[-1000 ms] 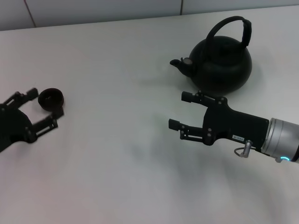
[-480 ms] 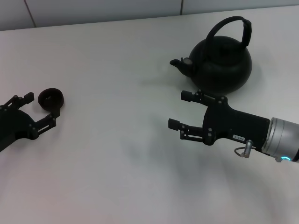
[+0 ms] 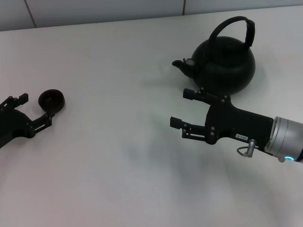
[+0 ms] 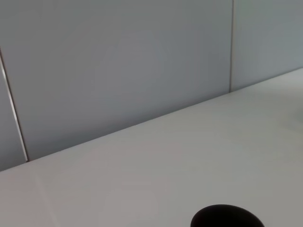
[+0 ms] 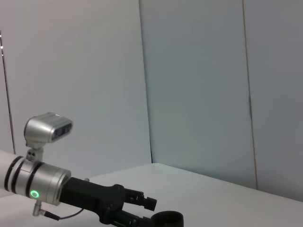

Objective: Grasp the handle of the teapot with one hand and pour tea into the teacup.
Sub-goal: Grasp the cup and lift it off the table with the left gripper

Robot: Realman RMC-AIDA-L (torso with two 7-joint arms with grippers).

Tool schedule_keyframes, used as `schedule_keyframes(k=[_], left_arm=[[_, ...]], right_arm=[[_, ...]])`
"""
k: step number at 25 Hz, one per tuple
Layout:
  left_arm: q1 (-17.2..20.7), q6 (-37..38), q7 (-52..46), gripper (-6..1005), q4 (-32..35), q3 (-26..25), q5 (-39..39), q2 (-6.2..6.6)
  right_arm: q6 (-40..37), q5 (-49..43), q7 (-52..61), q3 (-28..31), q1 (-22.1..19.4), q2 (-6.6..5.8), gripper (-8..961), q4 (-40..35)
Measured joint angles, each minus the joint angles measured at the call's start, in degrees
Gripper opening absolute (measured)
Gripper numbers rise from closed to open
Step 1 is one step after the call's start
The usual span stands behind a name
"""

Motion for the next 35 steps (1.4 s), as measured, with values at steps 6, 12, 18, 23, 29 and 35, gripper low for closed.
schedule_keyframes(k=[6, 12, 18, 23, 29, 35], left_arm=[[-0.84, -0.66, 0.00, 826, -0.01, 0.64, 0.25, 0.00], [-1.61, -2.54, 0.01, 824, -0.02, 4.26, 0.26, -0.03], [-2.26, -3.57, 0.01, 823, -0.01, 5.34, 0.01, -0.09], [-2.69, -3.59, 0.01, 822, -0.01, 5.36, -0.01, -0.09], [-2.93, -3.63, 0.01, 820, -0.01, 5.25, -0.12, -0.09], [-3.04, -3.64, 0.01, 795, 0.01, 5.11, -0.17, -0.09]], right_arm=[[-0.63, 0.06, 0.00, 0.00, 0.05, 0.01, 823, -0.09], [-1.08, 0.73, 0.01, 0.00, 0.09, 0.09, 824, -0.02], [-1.12, 0.73, 0.01, 0.00, 0.00, 0.08, 824, -0.11], [-1.13, 0.73, 0.01, 0.00, -0.03, 0.04, 824, -0.16], [-1.13, 0.73, 0.01, 0.00, -0.03, 0.00, 824, -0.25], [-1.13, 0.72, 0.01, 0.00, -0.08, 0.00, 824, -0.26]])
